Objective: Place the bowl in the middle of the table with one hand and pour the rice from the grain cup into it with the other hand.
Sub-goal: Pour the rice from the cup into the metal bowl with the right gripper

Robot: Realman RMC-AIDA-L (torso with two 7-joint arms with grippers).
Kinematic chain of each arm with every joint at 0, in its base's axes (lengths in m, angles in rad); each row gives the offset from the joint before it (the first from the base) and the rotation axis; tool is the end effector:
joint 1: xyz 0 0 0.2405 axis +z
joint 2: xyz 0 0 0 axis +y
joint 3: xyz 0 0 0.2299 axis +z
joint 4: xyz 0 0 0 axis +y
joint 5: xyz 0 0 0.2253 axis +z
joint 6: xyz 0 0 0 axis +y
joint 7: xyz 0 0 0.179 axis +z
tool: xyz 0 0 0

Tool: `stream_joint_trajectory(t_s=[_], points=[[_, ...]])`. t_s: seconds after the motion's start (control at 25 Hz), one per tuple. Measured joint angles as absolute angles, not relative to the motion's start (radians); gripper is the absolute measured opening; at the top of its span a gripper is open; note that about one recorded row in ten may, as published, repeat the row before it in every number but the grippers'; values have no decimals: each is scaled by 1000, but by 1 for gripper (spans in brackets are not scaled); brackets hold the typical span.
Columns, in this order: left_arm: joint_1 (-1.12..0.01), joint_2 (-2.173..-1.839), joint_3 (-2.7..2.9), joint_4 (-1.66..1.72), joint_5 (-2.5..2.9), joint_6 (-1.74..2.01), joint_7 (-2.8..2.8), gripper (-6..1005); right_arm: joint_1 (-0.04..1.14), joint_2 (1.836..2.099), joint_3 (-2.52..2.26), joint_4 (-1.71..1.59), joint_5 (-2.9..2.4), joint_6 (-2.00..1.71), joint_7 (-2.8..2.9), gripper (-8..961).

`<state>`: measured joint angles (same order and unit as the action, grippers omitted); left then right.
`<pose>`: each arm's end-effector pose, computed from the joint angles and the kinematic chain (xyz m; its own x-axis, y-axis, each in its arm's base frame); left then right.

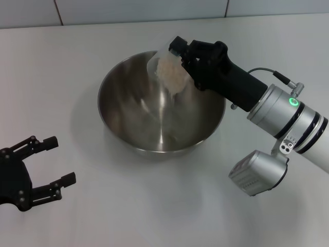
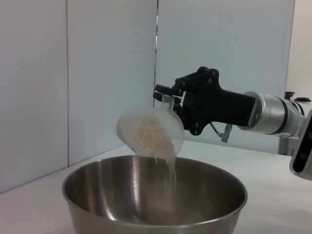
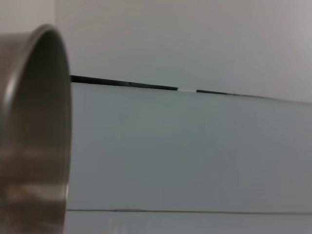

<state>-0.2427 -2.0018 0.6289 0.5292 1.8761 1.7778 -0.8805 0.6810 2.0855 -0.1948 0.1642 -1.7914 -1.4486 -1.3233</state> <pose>-0.3067 0.2452 0.0126 0.7996 0.1058 0.5912 0.3382 -0.8927 -0.2977 0.1762 0.3421 -0.0860 0.3690 0.7543 0.5430 0.6422 0.2155 -0.7357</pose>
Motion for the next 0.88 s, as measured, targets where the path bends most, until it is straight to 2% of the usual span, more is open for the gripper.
stream_joint_trajectory(t_s=[0.88], points=[[-239, -2005, 614, 529, 1882, 1778, -881, 859, 696, 2086, -196, 112, -1857, -1475, -1557, 29]])
